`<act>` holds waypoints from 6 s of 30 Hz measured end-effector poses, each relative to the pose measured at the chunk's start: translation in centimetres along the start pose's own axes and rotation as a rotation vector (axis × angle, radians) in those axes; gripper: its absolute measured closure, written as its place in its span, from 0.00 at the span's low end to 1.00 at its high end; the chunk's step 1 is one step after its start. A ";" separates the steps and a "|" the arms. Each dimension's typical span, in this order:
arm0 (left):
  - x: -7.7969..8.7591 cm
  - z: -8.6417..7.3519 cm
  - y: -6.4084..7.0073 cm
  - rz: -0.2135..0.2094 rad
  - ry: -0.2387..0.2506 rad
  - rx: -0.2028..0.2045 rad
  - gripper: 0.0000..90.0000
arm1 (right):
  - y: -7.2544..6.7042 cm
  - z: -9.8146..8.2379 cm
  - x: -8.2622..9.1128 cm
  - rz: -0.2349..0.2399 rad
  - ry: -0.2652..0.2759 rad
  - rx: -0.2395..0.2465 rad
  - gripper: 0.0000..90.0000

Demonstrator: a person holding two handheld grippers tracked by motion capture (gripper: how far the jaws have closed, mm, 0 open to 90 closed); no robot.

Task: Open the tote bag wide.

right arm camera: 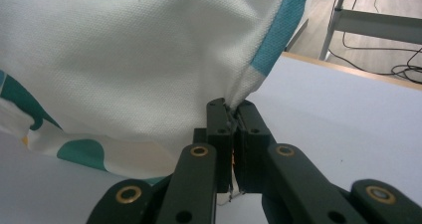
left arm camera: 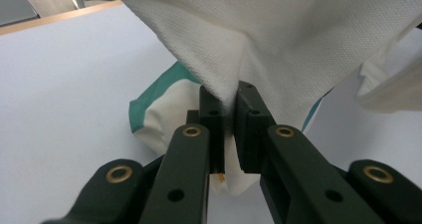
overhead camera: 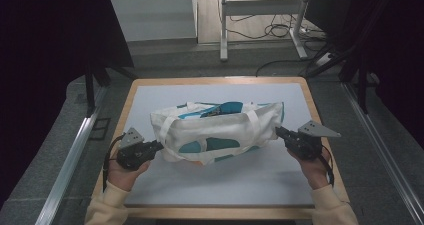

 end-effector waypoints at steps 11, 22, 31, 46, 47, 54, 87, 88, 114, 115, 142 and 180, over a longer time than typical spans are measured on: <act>-0.4 -0.5 -0.1 -0.002 -0.009 0.002 0.93 | -0.2 -0.9 -0.3 0.002 -0.023 0.006 0.95; -0.9 -1.3 0.0 0.006 -0.034 -0.016 0.94 | -0.6 -2.7 -1.0 0.008 -0.080 0.019 0.95; -2.2 -2.5 -0.2 0.013 -0.095 -0.028 0.95 | -0.9 -3.9 -1.9 0.001 -0.140 0.043 0.95; -4.4 -4.1 -0.7 0.022 -0.179 -0.023 0.95 | -1.0 -6.0 -3.0 0.007 -0.240 0.050 0.95; -4.6 -4.2 -0.7 0.022 -0.186 -0.024 0.95 | -1.0 -6.2 -3.1 0.006 -0.249 0.053 0.95; -4.9 -4.3 -0.9 0.015 -0.192 -0.008 0.95 | -1.0 -6.5 -3.2 0.011 -0.261 0.048 0.95; 3.1 3.3 -1.1 0.076 0.101 0.076 0.61 | -0.2 1.0 1.3 -0.003 -0.061 -0.075 0.58; 3.0 3.7 -0.9 0.072 0.100 0.065 0.67 | -0.3 1.4 1.2 0.002 -0.062 -0.067 0.62; -4.6 3.6 -0.7 -0.014 -0.096 0.035 0.99 | -6.3 2.7 -3.6 0.156 -0.162 0.089 0.95; -4.8 3.3 -0.7 -0.014 -0.102 0.037 0.99 | -6.4 2.3 -3.6 0.161 -0.168 0.086 0.95; -6.5 0.8 -0.7 -0.010 -0.156 0.054 0.99 | -6.8 -4.9 -4.7 0.184 -0.281 0.042 0.97; -6.5 3.6 -1.8 0.007 -0.096 0.068 0.99 | -7.5 -2.8 -2.5 0.200 -0.219 0.067 0.98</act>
Point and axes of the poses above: each handheld gripper's, and its own axes: x roughly backward along the jaws, z roughly out of its top, y roughly to its right, the point moved 7 cm from there along -x, roughly forward along the jaws, and after that the axes turned 3 degrees about -z, right-handed, at the moved point
